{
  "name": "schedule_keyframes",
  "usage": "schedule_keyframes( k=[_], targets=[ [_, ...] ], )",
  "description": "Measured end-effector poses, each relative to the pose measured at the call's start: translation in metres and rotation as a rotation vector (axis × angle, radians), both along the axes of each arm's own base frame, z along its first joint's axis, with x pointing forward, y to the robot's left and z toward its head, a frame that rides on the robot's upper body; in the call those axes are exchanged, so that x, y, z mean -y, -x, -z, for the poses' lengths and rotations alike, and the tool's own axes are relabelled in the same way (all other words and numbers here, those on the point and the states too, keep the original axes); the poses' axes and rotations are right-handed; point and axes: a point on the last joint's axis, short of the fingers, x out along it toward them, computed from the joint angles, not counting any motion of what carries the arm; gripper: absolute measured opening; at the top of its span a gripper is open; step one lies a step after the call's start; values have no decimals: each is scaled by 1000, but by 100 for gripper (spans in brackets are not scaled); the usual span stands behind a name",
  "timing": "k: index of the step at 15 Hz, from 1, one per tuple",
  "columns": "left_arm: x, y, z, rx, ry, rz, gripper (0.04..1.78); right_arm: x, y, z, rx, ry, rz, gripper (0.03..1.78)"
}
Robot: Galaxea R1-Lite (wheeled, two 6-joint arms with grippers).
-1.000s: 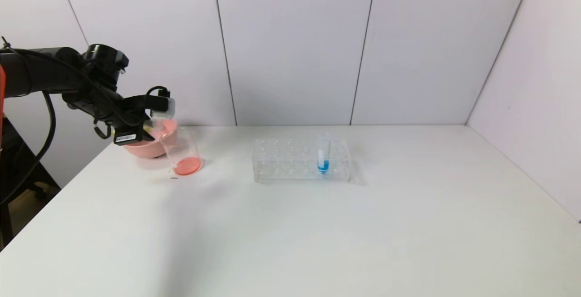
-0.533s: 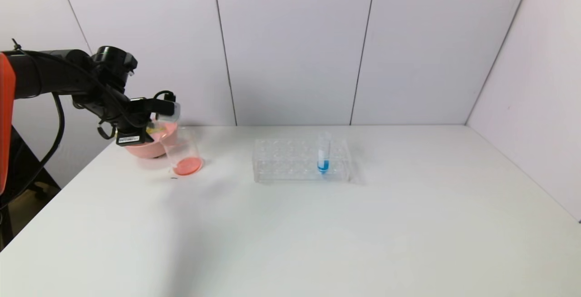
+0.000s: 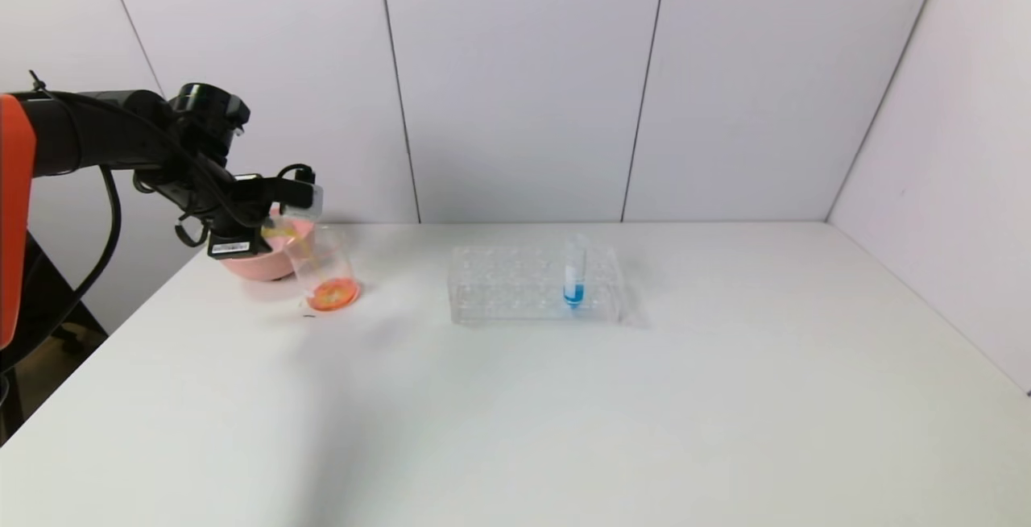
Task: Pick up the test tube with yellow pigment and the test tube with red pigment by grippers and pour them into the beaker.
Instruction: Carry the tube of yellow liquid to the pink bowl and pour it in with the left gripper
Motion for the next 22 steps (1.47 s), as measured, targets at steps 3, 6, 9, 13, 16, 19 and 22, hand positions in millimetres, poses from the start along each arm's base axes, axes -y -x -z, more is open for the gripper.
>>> schedule_keyframes(
  k=[3, 6, 9, 13, 16, 19, 22],
  targets=[
    [2, 0, 0, 0, -14, -6, 54, 0, 0, 0, 0, 1, 0, 170],
    [2, -1, 0, -1, -30, -18, 54, 0, 0, 0, 0, 0, 0, 170],
    [8, -2, 0, 7, -72, -35, 54, 0, 0, 0, 0, 0, 0, 170],
    [10, -2, -1, 7, -135, -18, 54, 0, 0, 0, 0, 0, 0, 170],
    [9, -1, -3, 2, -228, 6, 54, 0, 0, 0, 0, 0, 0, 170],
    [10, -1, -4, 2, -237, 10, 54, 0, 0, 0, 0, 0, 0, 170],
    [12, -1, -5, 3, -240, 16, 54, 0, 0, 0, 0, 0, 0, 170]
  ],
)
